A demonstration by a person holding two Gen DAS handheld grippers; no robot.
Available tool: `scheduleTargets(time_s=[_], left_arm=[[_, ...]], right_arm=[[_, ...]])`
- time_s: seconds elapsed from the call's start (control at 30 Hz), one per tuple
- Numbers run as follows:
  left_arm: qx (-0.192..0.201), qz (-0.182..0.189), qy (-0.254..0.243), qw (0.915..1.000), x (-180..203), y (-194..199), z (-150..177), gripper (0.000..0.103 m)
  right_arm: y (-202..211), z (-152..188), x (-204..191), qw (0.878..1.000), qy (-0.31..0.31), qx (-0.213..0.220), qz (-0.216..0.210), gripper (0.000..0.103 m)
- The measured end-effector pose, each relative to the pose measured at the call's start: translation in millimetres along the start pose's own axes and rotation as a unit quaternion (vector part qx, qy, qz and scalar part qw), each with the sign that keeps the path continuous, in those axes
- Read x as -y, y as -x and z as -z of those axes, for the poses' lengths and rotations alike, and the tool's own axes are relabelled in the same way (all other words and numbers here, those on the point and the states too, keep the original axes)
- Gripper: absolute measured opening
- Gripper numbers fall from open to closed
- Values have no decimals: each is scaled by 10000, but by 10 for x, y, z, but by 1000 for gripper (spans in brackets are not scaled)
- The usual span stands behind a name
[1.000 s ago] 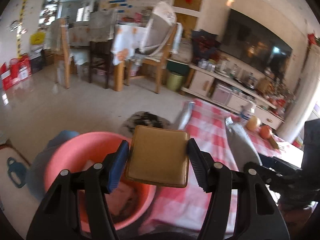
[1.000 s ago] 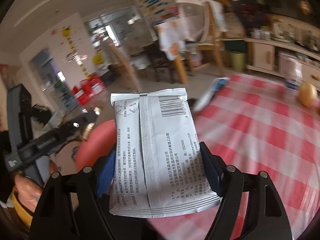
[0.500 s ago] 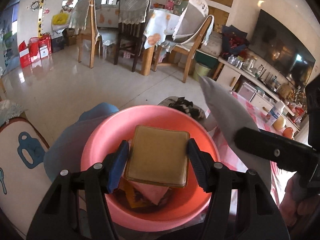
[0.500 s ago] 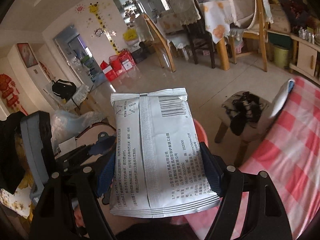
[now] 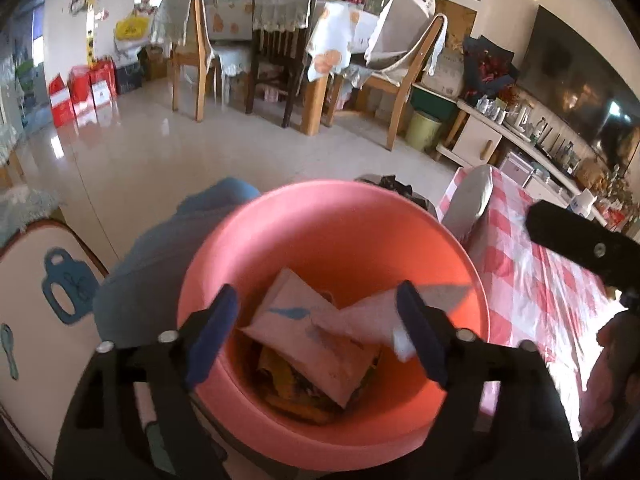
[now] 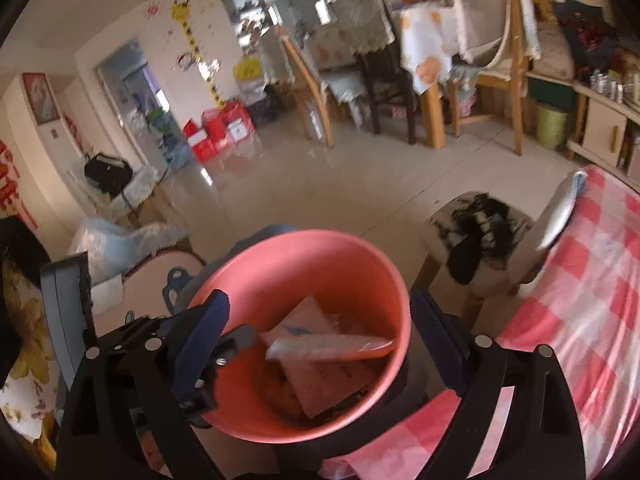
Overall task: Collect trash
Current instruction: 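Return both tools from the bucket to the table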
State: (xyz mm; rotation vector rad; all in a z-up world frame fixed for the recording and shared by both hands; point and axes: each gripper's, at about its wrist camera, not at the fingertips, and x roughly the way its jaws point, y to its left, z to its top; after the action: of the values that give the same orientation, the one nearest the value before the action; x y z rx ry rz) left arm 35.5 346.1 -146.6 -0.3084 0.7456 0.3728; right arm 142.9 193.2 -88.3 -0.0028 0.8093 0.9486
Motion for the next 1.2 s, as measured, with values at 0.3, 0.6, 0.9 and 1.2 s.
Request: scheduleTargets(time_s=[0.3, 0.6, 0.9, 1.2], left_arm=[[326, -125, -442, 9984, 388, 251, -105, 93], [543, -24, -783, 9954, 842, 474, -173, 96], [724, 192, -1068, 9914, 1381, 671, -165, 98], [895, 343, -1402, 9855, 1952, 858, -74, 99]], right_arm=[[601, 168, 326, 9975, -120, 494, 491, 91], [1238, 369, 379, 9905, 67, 1019, 917, 91], [1744, 507, 535, 9800, 70, 1324, 1485, 93], [2300, 663, 904, 9667, -382, 1735, 1842, 93]])
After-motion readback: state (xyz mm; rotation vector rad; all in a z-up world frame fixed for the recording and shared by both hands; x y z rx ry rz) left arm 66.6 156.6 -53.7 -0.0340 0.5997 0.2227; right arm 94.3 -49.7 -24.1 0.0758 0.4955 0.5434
